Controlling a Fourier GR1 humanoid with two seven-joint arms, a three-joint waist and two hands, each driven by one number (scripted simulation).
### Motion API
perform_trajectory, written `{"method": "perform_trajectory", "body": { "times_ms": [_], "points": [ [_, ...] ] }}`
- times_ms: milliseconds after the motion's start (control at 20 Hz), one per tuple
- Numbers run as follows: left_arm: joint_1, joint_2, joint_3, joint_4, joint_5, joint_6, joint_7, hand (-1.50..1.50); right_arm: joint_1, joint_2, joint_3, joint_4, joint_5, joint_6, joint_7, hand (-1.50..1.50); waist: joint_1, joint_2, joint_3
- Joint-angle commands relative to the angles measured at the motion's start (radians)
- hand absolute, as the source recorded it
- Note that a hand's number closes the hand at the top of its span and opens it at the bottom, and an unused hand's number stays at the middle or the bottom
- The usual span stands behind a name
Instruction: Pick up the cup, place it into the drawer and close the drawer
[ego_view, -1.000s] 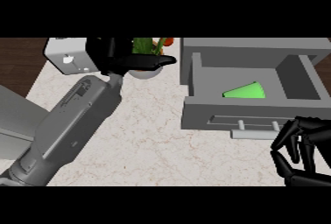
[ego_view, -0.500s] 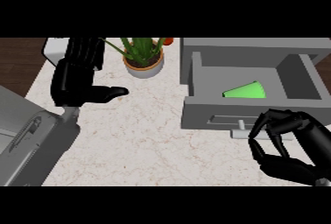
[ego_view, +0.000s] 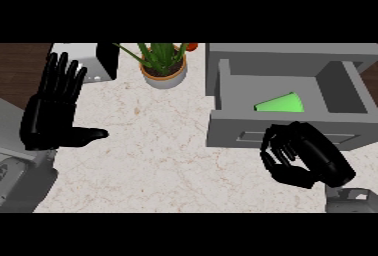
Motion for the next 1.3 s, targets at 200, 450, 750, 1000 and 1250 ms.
{"method": "perform_trajectory", "body": {
  "times_ms": [200, 450, 750, 1000, 1250],
  "points": [
    [0.16, 0.023, 0.103, -0.064, -0.005, -0.104, -0.03, -1.5, -0.084, 0.078, 0.066, 0.345, 0.195, -0.146, -0.101, -1.5, -0.015, 0.0, 0.0],
    [0.113, -0.005, 0.145, 0.046, -0.031, -0.176, -0.025, -1.5, -0.271, 0.125, 0.047, 0.568, 0.26, -0.152, -0.089, -1.5, -0.018, 0.002, 0.0],
    [0.173, 0.027, 0.237, 0.014, 0.002, -0.274, 0.01, -1.5, -0.391, 0.145, -0.031, 0.887, 0.268, -0.242, -0.239, -1.5, -0.016, 0.002, 0.0],
    [0.236, 0.027, 0.267, 0.057, -0.011, -0.372, -0.039, -1.5, -0.551, 0.14, -0.123, 1.129, 0.229, -0.245, -0.328, -1.5, -0.002, 0.008, 0.0],
    [0.261, -0.002, 0.243, -0.016, -0.035, -0.345, -0.026, -1.5, -0.698, 0.065, -0.206, 1.357, 0.212, -0.248, -0.427, -1.5, 0.021, 0.015, 0.002]
  ]
}}
